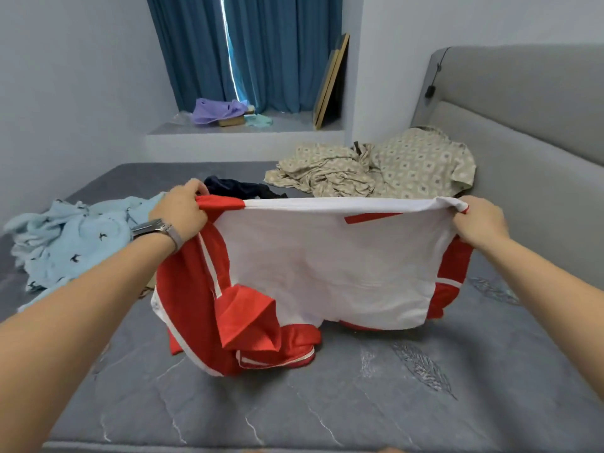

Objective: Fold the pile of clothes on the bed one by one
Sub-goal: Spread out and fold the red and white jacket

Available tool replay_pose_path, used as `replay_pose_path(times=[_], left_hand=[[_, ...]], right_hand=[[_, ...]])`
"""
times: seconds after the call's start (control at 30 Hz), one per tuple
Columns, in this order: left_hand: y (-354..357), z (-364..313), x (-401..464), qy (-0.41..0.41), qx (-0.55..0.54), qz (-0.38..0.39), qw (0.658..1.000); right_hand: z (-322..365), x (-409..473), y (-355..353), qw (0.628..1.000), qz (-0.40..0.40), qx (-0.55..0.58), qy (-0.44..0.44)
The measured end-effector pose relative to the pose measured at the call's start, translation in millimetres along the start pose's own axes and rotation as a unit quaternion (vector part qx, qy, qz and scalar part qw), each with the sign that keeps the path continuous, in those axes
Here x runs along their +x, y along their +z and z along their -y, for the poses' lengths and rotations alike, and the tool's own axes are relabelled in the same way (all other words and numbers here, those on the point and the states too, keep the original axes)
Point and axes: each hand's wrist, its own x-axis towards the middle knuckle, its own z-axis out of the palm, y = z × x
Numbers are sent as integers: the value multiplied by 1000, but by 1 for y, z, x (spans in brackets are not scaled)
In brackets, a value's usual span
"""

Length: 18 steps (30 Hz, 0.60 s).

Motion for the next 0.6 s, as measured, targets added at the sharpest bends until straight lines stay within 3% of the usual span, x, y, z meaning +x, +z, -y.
replay_pose_path(times=[0.07, 0.17, 0.33, 0.43, 0.47, 0.53, 0.6], left_hand=[[11, 5, -7, -2, 6, 98, 995], [40, 12, -30, -14, -25, 156, 987], [59, 43, -42, -62, -30, 96, 993], [39, 44, -27, -149, -53, 41, 987], [32, 38, -22, -183, -79, 26, 980], [23, 16, -15, -204, -197, 26, 959], [20, -20, -19, -153, -347, 62, 923]], right_hand=[[-7, -5, 11, 999, 29, 21, 8], [-21, -23, 38, 998, 68, 13, 13], [-40, -35, 57, 999, 37, 29, 0], [-35, -30, 48, 999, 2, 49, 17], [-29, -28, 47, 999, 2, 23, 33], [-13, -32, 47, 986, 56, -154, 25], [13, -43, 56, 951, 131, -274, -62]])
